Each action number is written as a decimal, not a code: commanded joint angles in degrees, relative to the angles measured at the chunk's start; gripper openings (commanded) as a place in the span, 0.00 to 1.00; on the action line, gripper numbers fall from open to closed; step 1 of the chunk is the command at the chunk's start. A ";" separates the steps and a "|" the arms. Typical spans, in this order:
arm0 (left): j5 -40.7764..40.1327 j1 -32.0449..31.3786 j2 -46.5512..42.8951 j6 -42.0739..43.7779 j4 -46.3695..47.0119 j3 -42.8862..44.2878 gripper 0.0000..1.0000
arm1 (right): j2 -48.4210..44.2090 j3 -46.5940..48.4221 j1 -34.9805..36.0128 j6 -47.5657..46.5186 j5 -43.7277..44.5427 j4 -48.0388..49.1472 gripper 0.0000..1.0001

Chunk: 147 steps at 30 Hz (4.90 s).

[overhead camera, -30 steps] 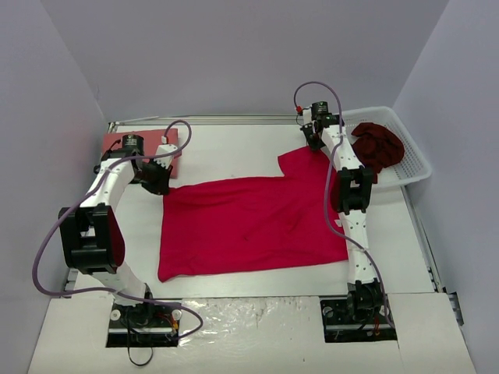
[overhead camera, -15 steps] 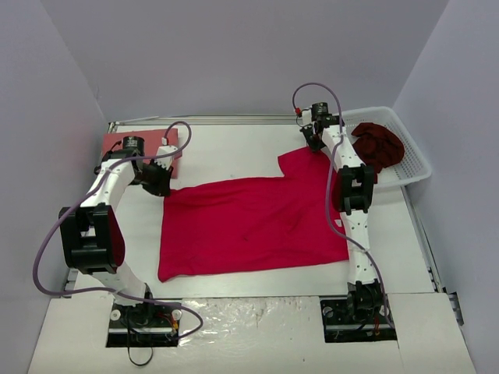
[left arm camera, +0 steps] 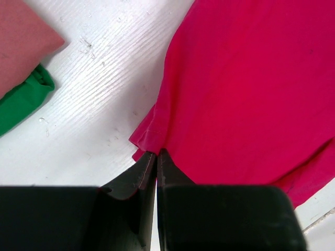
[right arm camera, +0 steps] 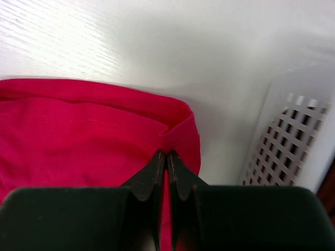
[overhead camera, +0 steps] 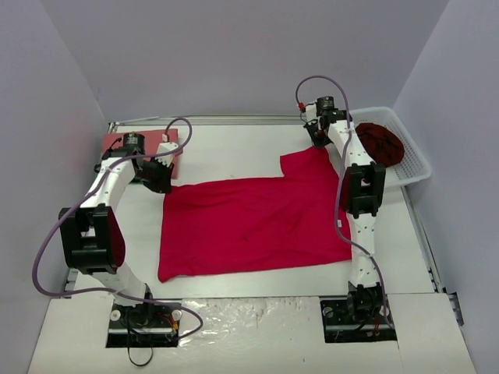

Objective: Fold and stack the t-shirts

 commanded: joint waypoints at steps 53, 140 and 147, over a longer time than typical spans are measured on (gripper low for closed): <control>9.35 3.89 -20.27 10.86 2.00 -20.21 0.02 | -57.75 -56.43 0.31 -4.62 -4.84 -12.57 0.00; 18.67 12.15 -20.27 8.67 -8.99 -12.74 0.43 | -24.79 -39.74 0.40 -12.89 -21.72 -14.50 0.32; 18.84 12.06 -19.74 8.58 -9.07 -13.09 0.43 | -24.79 -40.79 0.40 -13.76 -24.00 -14.85 0.31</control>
